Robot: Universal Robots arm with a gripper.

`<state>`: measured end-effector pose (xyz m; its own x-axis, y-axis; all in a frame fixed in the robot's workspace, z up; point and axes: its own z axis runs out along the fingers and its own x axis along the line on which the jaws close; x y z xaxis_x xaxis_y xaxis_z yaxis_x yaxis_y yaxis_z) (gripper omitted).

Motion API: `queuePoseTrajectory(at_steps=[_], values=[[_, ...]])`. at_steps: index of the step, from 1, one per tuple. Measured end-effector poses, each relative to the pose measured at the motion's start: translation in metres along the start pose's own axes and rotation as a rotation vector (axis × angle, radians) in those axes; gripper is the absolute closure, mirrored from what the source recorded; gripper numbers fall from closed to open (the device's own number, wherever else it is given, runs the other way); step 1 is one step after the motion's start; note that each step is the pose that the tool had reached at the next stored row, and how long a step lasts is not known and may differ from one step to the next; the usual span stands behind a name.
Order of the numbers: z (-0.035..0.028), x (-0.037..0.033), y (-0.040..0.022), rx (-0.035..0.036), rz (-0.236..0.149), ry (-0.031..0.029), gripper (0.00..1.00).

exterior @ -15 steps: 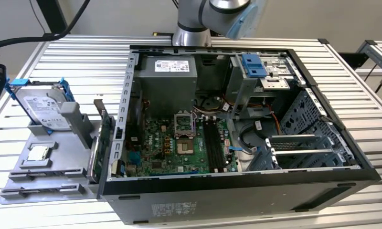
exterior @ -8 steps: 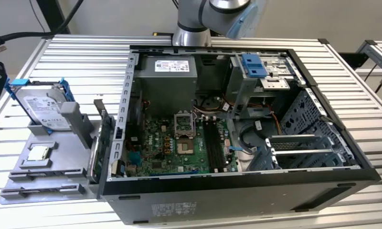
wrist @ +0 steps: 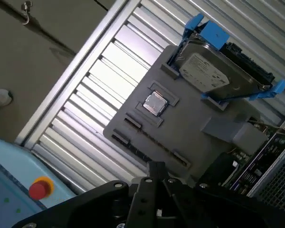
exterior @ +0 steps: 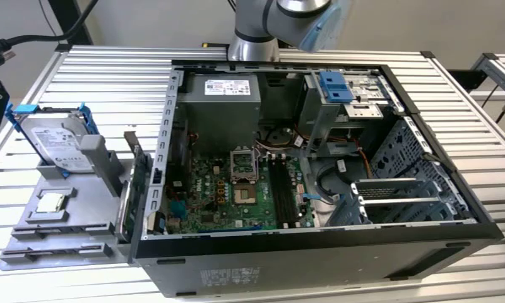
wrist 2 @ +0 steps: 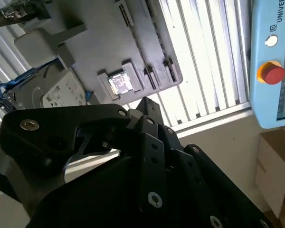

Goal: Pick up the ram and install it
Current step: 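Pick up the ram and move it above insertion slot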

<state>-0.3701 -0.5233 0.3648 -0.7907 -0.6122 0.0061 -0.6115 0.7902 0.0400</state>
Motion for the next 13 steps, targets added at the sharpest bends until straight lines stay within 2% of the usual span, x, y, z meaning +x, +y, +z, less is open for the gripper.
queuePoseTrajectory(at_steps=[13], values=[[0.0,0.0,0.0,0.002,-0.227,0.0083,1.0]])
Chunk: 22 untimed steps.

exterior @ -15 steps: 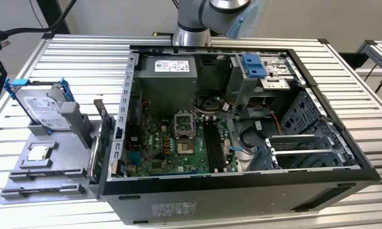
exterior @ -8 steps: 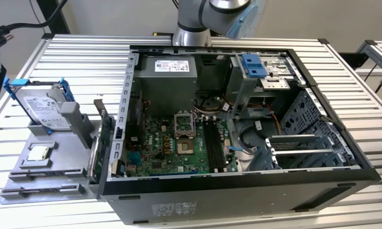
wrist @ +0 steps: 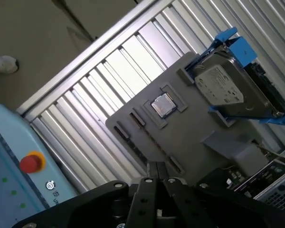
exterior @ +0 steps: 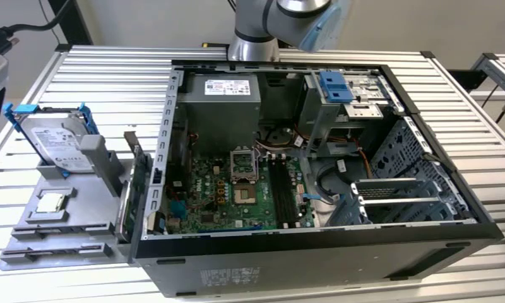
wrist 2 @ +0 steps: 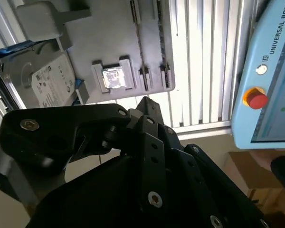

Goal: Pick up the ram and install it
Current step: 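Pick up the ram and move it above insertion slot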

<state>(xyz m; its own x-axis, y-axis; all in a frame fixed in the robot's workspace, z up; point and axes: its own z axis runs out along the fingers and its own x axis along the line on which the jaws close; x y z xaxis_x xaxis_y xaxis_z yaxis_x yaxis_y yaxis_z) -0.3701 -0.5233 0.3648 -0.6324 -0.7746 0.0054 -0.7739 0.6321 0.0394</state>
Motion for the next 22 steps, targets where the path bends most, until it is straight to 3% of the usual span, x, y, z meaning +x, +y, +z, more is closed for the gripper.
queuePoseTrajectory(at_steps=[7,17,22], values=[[0.0007,0.0,0.0,0.0038,-0.128,0.0029,1.0],[0.005,-0.0001,-0.0002,0.0231,-0.312,-0.0036,1.0],[0.0089,-0.0001,-0.0004,0.0259,-0.404,-0.003,1.0]])
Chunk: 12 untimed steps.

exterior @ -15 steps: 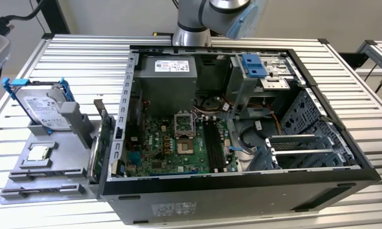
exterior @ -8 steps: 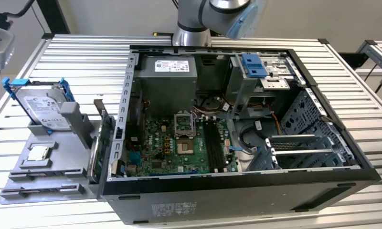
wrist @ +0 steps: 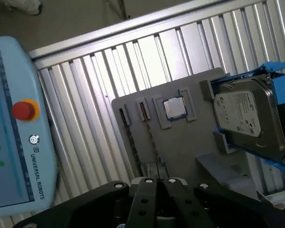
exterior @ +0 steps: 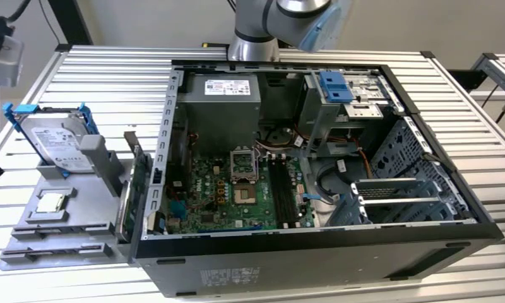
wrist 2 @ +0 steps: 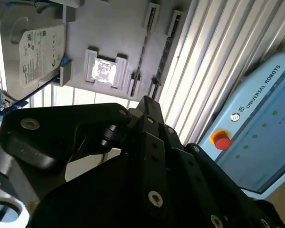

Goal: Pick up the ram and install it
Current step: 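Pick up the ram and move it above insertion slot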

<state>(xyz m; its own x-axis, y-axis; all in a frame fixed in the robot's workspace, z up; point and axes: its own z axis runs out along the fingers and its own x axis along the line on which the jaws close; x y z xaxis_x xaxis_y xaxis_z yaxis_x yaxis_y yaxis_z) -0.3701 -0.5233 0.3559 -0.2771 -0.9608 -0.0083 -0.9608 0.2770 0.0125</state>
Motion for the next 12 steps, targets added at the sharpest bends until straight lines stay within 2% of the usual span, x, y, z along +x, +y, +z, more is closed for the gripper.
queuePoseTrajectory(at_steps=[4,12], values=[[0.0027,0.0,0.0,-0.0004,-0.071,0.0009,1.0],[0.0035,0.0,0.0,-0.0013,-0.21,0.0021,1.0]])
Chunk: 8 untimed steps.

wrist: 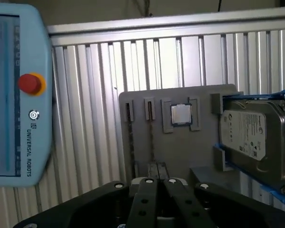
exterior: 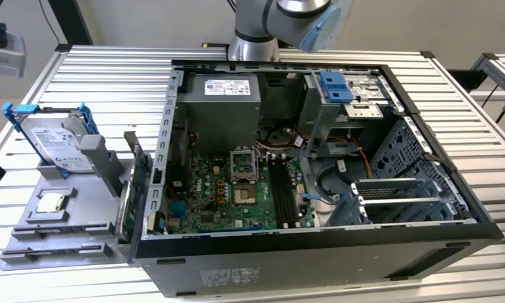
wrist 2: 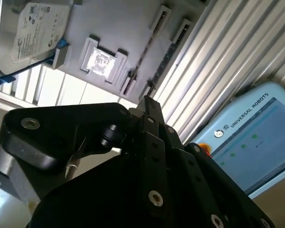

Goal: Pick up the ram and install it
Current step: 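Pick up the ram and move it above insertion slot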

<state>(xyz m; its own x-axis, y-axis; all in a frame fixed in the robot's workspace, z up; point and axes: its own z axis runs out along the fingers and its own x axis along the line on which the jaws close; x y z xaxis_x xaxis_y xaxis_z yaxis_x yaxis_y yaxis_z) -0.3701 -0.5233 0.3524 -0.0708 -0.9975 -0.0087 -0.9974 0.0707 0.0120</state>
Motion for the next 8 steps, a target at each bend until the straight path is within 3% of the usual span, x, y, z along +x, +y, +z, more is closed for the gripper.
queuePoseTrajectory(at_steps=[5,8], values=[[0.0001,0.0,0.0,-0.0008,-0.041,-0.0077,1.0],[0.0001,0.0,0.0,-0.0009,-0.049,-0.0076,1.0]])
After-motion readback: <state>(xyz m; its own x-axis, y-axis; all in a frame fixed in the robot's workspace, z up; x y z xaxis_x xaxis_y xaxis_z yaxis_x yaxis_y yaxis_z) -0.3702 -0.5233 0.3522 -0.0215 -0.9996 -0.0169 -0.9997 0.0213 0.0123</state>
